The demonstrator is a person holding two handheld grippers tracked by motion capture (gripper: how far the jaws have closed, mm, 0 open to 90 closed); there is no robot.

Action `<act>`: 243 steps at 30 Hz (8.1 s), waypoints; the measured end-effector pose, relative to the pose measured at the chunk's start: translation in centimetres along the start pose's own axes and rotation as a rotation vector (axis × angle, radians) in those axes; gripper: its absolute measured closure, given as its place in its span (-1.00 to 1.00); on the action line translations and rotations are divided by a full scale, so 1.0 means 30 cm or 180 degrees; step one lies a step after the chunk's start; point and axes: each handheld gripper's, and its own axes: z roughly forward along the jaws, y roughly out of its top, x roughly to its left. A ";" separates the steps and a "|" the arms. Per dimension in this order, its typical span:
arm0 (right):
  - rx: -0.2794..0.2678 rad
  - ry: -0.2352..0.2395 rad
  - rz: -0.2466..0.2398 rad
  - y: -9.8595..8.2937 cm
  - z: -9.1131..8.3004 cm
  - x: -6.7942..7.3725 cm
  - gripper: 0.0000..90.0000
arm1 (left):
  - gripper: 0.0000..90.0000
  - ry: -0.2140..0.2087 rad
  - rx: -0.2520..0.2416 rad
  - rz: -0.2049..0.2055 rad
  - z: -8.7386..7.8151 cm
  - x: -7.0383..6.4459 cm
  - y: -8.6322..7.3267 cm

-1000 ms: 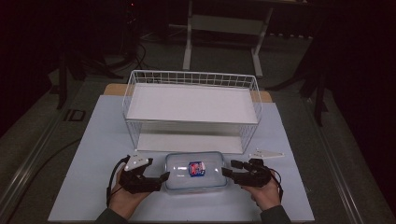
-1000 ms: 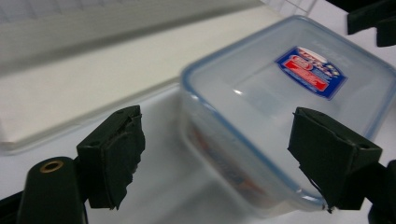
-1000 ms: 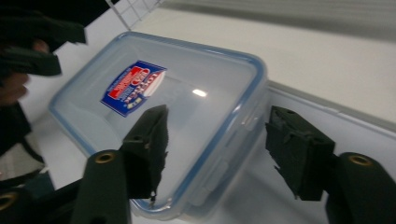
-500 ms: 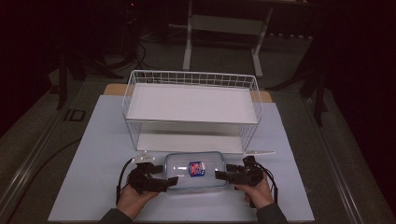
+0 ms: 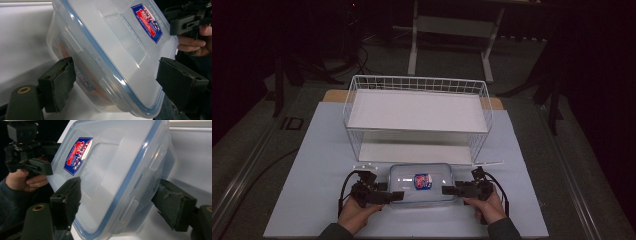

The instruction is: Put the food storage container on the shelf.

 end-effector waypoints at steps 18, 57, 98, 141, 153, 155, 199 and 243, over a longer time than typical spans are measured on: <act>-0.0134 0.0133 -0.0127 -0.034 -0.064 0.010 -0.01 | 0.05 -0.0195 -0.0169 -0.0123 -0.072 0.005 -0.015; -0.0558 -0.0074 -0.0836 -0.017 -0.150 0.140 0.12 | 0.21 0.0005 -0.0546 0.0597 -0.158 -0.106 0.011; -0.0991 -0.0212 -0.1486 0.100 -0.290 0.359 0.12 | 0.21 0.0126 -0.0972 0.1266 -0.331 -0.271 0.154; -0.1498 -0.0224 -0.2058 0.361 -0.369 0.461 0.12 | 0.19 0.0344 -0.1533 0.1866 -0.462 -0.350 0.414; -0.1441 -0.0228 -0.1799 0.442 -0.322 0.406 0.09 | 0.18 0.0381 -0.1505 0.1604 -0.423 -0.276 0.478; -0.1431 -0.0244 -0.1781 0.449 -0.318 0.403 0.09 | 0.18 0.0379 -0.1493 0.1582 -0.419 -0.268 0.483; -0.1447 -0.0406 -0.1139 0.566 -0.240 0.303 0.03 | 0.12 0.0487 -0.1444 0.1117 -0.344 -0.172 0.591; -0.1519 -0.1106 -0.1560 0.542 -0.259 0.394 -0.06 | 0.08 0.1151 -0.1623 0.1340 -0.358 -0.235 0.615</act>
